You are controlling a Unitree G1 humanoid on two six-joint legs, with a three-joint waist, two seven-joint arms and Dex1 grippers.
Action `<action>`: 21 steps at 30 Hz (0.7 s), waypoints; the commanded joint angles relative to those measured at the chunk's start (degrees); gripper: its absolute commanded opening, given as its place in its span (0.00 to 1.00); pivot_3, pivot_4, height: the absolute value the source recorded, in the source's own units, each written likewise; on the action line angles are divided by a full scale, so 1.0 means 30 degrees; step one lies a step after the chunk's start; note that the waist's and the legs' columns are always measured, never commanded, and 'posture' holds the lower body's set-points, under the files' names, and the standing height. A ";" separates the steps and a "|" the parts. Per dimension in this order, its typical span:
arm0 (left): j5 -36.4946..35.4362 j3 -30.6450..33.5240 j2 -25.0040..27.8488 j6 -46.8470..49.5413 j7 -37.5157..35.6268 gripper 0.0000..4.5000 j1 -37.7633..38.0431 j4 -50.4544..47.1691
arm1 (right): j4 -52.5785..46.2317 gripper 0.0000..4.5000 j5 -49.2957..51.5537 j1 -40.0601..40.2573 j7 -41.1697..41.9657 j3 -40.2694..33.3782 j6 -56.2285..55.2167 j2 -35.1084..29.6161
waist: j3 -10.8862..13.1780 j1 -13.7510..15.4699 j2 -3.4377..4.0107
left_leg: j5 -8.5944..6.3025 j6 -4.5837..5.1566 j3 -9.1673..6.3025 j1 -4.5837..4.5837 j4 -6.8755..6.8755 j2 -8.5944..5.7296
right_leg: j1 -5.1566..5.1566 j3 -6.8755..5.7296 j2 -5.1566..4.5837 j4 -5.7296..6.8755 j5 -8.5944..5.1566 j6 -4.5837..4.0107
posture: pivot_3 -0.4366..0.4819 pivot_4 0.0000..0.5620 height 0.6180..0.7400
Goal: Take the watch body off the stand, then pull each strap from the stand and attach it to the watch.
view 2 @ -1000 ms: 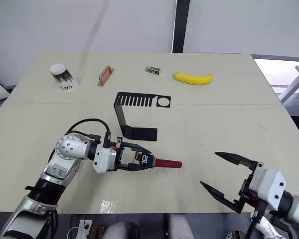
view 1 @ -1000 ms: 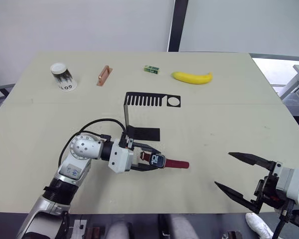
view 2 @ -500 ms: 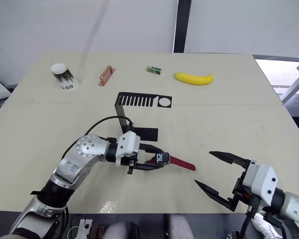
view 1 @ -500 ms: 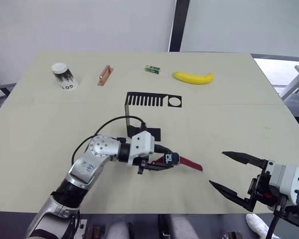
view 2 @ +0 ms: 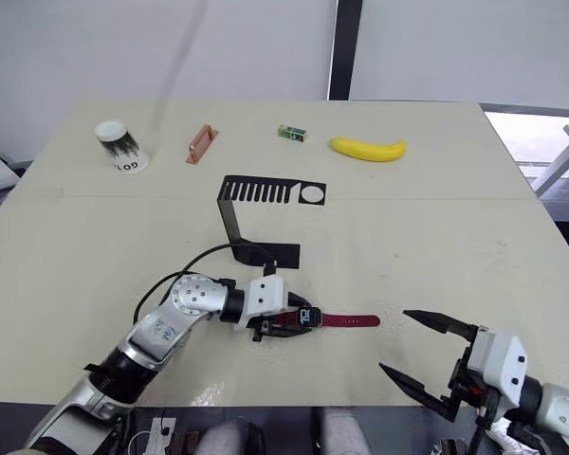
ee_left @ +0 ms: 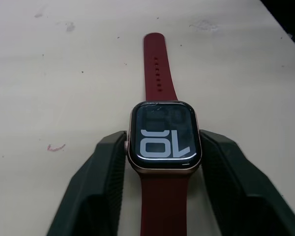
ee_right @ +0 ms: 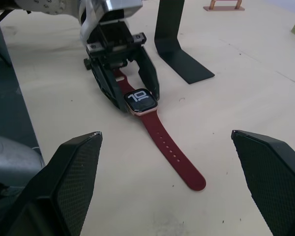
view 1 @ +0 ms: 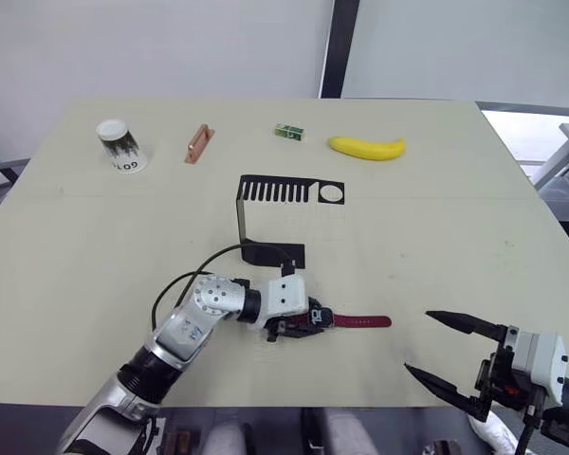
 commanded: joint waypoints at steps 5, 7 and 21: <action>-0.3473 0.4599 0.2234 -0.2832 -0.2166 0.99 0.1830 -0.1346 | 0.4522 1.00 -0.0040 -0.1818 0.2557 -0.0386 -0.2225 -0.0980 | 0.0011 -0.0066 0.0022 | 0.0005 -0.0011 0.0011 0.0025 -0.0014 0.0007 | 0.0005 -0.0001 0.0003 0.0019 -0.0014 -0.0026 | 0.48 0.27 0.98; -0.4568 0.5918 0.3213 -0.2744 -0.2907 0.99 0.2497 -0.1414 | 0.5523 1.00 -0.0052 -0.2579 0.2912 -0.0455 -0.2393 -0.1488 | 0.0019 -0.0011 0.0034 | 0.0010 -0.0018 0.0009 0.0052 -0.0011 0.0009 | 0.0001 -0.0004 0.0000 0.0020 -0.0016 -0.0030 | 0.48 0.27 0.98; -0.5776 1.7102 0.8428 -0.4588 -0.3634 0.99 1.0607 0.1359 | 1.2982 1.00 -0.0971 -0.8343 0.4686 -0.1657 -0.2809 -0.6423 | 0.0084 0.0013 0.0071 | -0.0014 0.0020 0.0009 0.0050 -0.0028 0.0012 | 0.0000 -0.0030 -0.0032 -0.0025 -0.0021 -0.0037 | 0.48 0.27 0.98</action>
